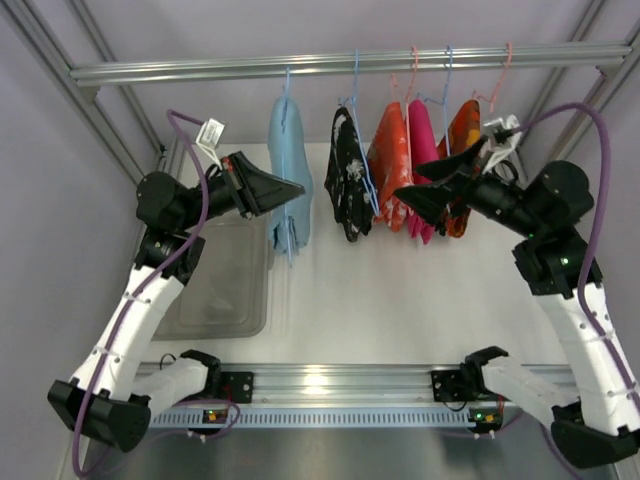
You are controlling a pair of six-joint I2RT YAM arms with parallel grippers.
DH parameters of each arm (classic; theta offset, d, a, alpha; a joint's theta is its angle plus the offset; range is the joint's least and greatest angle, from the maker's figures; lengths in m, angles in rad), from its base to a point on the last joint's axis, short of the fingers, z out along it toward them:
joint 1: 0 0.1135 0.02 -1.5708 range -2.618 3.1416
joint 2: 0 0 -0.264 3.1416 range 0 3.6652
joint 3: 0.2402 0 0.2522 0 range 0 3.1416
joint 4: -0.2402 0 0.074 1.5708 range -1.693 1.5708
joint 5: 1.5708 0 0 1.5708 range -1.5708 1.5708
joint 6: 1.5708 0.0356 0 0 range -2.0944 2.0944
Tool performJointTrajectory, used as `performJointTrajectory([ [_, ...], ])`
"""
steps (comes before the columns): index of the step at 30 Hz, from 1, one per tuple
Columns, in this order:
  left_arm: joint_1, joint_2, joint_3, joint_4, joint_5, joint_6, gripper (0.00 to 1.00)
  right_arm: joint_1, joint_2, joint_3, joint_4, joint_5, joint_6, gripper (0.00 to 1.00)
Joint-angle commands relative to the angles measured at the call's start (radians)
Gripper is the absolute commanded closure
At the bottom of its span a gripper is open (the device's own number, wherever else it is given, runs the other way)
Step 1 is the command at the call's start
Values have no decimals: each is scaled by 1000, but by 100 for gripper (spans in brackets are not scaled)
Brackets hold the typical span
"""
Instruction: Remove the trousers from the hanger
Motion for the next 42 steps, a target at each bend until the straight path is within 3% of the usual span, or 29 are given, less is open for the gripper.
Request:
performJointTrajectory([
  [1, -5, -75, 15, 94, -25, 169, 100, 184, 90, 98, 143, 58, 40, 17],
  [12, -20, -127, -34, 54, -45, 206, 100, 439, 380, 250, 374, 73, 318, 27],
  [20, -26, -131, -31, 95, -42, 165, 100, 470, 509, 279, 454, 55, 451, 33],
  [33, -31, -131, -45, 150, -65, 115, 100, 558, 610, 356, 481, 76, 499, 37],
  [42, -36, -121, -57, 195, -69, 96, 100, 561, 661, 408, 467, 98, 539, 62],
])
